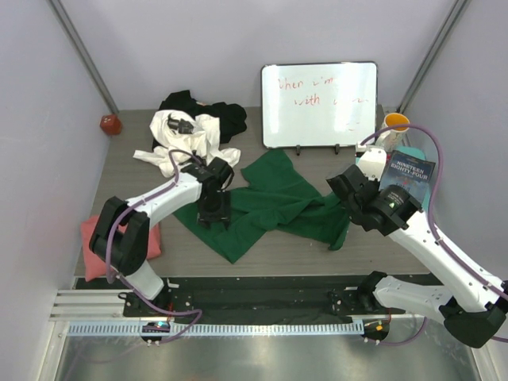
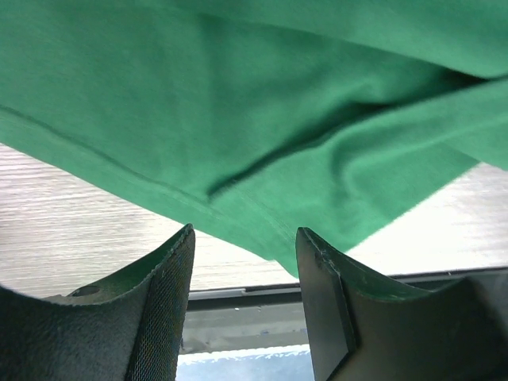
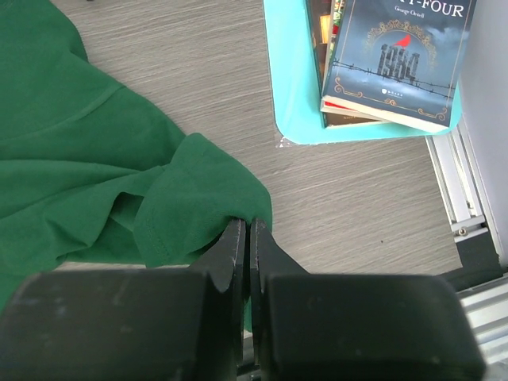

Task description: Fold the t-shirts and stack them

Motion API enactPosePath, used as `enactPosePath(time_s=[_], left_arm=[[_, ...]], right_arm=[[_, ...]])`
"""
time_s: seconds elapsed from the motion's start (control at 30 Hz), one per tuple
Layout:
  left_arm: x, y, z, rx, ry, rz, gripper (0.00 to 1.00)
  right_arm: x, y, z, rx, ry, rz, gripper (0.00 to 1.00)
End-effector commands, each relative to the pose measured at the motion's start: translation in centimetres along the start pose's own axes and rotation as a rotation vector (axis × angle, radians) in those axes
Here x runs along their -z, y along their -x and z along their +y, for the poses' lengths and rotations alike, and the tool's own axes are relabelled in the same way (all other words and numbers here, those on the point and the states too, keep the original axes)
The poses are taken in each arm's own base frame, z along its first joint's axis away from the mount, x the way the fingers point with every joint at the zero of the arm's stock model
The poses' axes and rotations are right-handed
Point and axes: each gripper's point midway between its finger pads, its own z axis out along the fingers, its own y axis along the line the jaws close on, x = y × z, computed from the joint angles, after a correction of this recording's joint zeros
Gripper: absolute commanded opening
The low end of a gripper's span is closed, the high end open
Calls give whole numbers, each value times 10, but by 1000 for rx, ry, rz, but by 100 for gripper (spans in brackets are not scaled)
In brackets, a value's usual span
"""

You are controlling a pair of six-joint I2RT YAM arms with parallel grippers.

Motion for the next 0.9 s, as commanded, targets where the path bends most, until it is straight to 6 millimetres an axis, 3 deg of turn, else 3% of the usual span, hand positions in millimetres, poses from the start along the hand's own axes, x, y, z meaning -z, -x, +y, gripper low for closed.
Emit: enactPosePath(time_s=[0.0, 0.37, 0.63, 0.87], left_arm=[[5, -6, -13, -9, -51, 0, 55], [-31, -22, -13, -15, -11, 73, 53], [-42, -22, -7, -28, 28, 83, 51], [-43, -25, -2, -23, 47, 86, 32]], right_arm=[[-1, 9, 3, -23, 8, -41, 5], [4, 13, -2, -28, 21, -60, 5], [5, 15, -3, -20, 17, -65, 5], [3, 12, -4, -19, 15, -64, 5]])
